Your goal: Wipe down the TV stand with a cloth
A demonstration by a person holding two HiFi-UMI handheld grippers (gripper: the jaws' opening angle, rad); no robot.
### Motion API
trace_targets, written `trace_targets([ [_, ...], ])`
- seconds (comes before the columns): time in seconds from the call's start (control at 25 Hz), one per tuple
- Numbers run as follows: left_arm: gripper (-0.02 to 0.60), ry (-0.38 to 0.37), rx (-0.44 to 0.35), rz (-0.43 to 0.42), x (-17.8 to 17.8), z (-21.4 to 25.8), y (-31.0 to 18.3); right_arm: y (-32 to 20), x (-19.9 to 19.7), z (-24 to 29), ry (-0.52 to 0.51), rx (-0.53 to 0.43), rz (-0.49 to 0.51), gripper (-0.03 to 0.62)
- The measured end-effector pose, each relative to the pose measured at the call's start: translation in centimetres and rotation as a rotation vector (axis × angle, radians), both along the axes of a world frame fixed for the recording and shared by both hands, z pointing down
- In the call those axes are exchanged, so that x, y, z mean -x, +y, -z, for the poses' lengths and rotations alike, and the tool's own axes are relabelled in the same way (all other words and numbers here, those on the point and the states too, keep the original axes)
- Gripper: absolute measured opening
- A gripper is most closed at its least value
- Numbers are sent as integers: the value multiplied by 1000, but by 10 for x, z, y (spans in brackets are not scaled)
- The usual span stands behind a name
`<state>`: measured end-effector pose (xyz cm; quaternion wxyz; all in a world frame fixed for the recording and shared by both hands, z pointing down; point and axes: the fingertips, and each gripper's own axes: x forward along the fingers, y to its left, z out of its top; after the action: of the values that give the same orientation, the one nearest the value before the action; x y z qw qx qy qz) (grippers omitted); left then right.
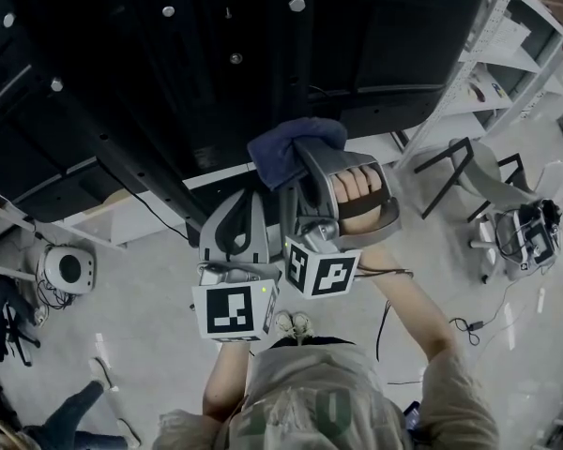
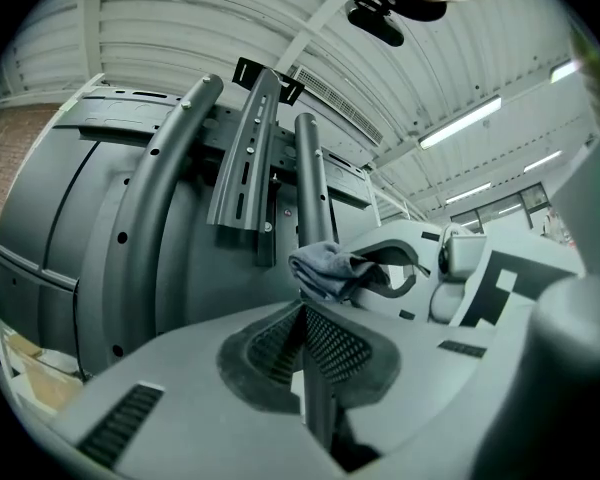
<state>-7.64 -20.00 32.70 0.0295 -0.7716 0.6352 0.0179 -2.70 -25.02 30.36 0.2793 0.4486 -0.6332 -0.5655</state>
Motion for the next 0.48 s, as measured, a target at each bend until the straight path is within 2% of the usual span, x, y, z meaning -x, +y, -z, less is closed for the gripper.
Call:
trace_targets([
  [0.32,15,7,26,-6,-4,-17,1,4,2,-35,-2,80,8,57],
  [0.48,15,12,57,4,1,-30,1,4,1,-61,31,126,-2,57],
])
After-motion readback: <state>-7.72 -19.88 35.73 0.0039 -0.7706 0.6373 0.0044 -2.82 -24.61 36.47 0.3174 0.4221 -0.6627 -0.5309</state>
